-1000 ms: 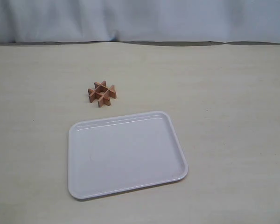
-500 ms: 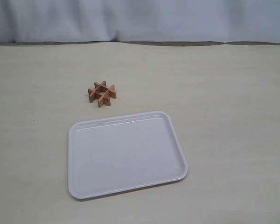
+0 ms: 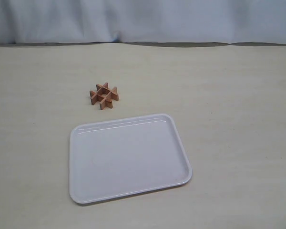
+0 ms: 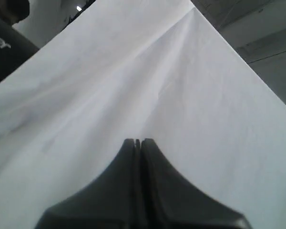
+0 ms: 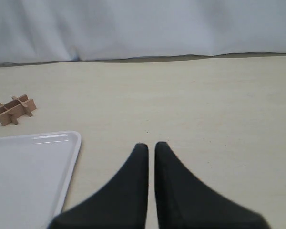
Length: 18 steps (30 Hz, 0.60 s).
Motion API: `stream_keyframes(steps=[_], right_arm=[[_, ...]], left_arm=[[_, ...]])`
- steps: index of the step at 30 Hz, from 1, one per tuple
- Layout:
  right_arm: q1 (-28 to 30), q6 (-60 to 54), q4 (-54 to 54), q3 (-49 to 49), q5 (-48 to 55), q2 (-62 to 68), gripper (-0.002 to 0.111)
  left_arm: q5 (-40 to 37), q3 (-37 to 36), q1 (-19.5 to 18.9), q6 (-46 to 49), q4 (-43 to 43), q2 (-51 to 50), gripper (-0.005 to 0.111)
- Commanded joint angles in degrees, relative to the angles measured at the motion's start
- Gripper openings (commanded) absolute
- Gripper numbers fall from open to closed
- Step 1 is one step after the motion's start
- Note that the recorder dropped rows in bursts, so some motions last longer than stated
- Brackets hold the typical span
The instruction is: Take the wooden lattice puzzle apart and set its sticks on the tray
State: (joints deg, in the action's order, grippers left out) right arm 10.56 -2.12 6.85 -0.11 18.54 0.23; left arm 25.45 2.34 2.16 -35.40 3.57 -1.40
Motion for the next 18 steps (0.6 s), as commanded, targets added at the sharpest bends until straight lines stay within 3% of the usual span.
stream_keyframes(steps=[1,8,12,15,18], right_arm=[[-0.2,-0.1,0.0,0.1,-0.2,-0.2,0.005],[-0.2,-0.1,0.0,0.1,-0.2,-0.2,0.005],[-0.2,-0.1,0.0,0.1,-0.2,-0.2,0.005],[-0.2,-0.1,0.0,0.1,-0.2,-0.2,0.005],[-0.2,-0.1,0.0,0.1,-0.2,-0.2,0.005]], left_arm=[[-3.1,9.7,0.6,9.8,-1.7,-11.2,0.000],[-12.6,24.7,0.6,12.5,-11.4,-41.9,0.000],[-25.0,34.5,0.8,12.6,-16.3,-58.9,0.000],[-34.7,41.3,3.9,13.7,-19.8,-69.3,0.000],[-42.1,47.6,10.3,17.5,-19.8,-78.8,0.000]])
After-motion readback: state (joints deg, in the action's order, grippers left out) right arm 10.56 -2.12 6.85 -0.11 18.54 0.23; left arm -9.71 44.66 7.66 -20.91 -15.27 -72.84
